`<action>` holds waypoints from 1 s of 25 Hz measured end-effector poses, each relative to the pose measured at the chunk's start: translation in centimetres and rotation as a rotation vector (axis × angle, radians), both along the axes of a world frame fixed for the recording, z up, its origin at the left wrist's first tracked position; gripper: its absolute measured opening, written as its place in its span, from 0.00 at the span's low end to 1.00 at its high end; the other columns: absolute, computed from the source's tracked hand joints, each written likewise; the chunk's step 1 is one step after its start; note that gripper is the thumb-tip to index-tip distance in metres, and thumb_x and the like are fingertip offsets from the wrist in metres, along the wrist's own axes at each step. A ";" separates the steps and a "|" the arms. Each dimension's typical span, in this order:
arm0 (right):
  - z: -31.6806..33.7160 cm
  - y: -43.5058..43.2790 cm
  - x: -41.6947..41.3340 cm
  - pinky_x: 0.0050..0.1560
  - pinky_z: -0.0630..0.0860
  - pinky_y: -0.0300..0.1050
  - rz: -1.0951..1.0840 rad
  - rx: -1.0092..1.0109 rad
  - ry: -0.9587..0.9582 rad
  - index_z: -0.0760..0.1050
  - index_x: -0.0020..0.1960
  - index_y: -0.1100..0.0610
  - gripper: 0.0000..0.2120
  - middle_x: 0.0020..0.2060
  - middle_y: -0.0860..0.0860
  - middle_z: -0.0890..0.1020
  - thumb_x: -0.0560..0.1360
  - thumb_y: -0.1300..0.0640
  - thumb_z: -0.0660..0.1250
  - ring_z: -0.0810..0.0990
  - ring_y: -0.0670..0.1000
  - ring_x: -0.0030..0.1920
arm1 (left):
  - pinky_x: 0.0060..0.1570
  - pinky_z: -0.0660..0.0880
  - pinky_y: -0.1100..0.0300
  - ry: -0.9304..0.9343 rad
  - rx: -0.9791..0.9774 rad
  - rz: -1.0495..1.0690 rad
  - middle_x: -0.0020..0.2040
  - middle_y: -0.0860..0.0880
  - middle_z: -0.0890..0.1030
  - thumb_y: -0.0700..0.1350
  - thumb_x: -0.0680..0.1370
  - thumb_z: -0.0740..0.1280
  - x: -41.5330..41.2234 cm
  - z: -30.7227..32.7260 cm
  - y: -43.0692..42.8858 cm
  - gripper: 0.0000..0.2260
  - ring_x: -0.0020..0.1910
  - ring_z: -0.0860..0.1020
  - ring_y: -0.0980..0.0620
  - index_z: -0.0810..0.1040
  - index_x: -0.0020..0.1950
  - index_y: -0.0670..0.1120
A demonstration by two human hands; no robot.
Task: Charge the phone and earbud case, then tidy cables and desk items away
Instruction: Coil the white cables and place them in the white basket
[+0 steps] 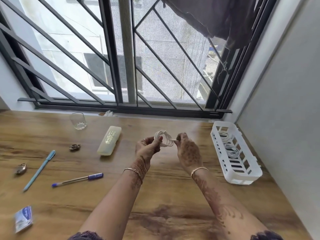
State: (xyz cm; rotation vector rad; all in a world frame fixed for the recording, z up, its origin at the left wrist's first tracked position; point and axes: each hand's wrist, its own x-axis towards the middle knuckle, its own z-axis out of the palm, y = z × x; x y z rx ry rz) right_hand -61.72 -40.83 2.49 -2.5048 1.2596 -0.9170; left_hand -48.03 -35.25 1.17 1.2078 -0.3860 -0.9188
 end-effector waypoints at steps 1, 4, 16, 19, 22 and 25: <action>-0.1 0.2 -0.2 0.39 0.78 0.49 -0.001 0.029 -0.038 0.71 0.52 0.55 0.06 0.38 0.52 0.82 0.80 0.53 0.61 0.82 0.54 0.38 | 0.29 0.73 0.67 -0.001 0.010 0.019 0.30 0.49 0.78 0.40 0.71 0.74 0.1 -0.2 0.0 0.11 0.25 0.72 0.58 0.80 0.49 0.35; 0.1 0.3 -0.8 0.42 0.80 0.49 -0.003 0.167 -0.211 0.75 0.50 0.53 0.03 0.36 0.48 0.84 0.77 0.59 0.66 0.83 0.49 0.36 | 0.29 0.74 0.67 0.006 0.026 0.048 0.33 0.48 0.77 0.41 0.71 0.74 -0.5 -0.6 -0.3 0.13 0.25 0.72 0.59 0.79 0.51 0.35; 2.1 -2.5 -9.9 0.50 0.79 0.52 -0.337 0.437 -0.578 0.71 0.43 0.54 0.10 0.43 0.54 0.82 0.74 0.50 0.71 0.82 0.55 0.46 | 0.30 0.76 0.67 0.195 -0.052 -0.341 0.33 0.48 0.78 0.39 0.74 0.71 -10.7 1.7 -5.5 0.04 0.26 0.74 0.59 0.80 0.44 0.39; 2.2 -3.6 -13.5 0.45 0.80 0.49 -0.427 0.483 -0.657 0.72 0.43 0.54 0.09 0.43 0.53 0.82 0.73 0.53 0.72 0.82 0.53 0.44 | 0.32 0.78 0.67 0.168 -0.005 -0.421 0.32 0.48 0.78 0.40 0.74 0.70 -13.8 2.4 -7.0 0.04 0.25 0.74 0.59 0.80 0.44 0.39; 2.5 -4.6 -16.7 0.46 0.79 0.47 -0.513 0.425 -0.593 0.74 0.43 0.56 0.08 0.42 0.54 0.81 0.72 0.57 0.73 0.81 0.54 0.44 | 0.36 0.77 0.65 0.036 0.079 -0.560 0.38 0.46 0.79 0.42 0.73 0.73 -16.0 2.5 -8.2 0.05 0.33 0.75 0.56 0.80 0.44 0.41; 2.5 -5.7 -19.2 0.49 0.78 0.45 -0.539 0.366 -0.428 0.76 0.42 0.55 0.07 0.43 0.54 0.83 0.70 0.59 0.74 0.82 0.54 0.45 | 0.39 0.73 0.63 -0.211 0.192 -0.627 0.41 0.46 0.79 0.47 0.72 0.74 -17.5 2.4 -9.2 0.10 0.38 0.74 0.54 0.80 0.47 0.42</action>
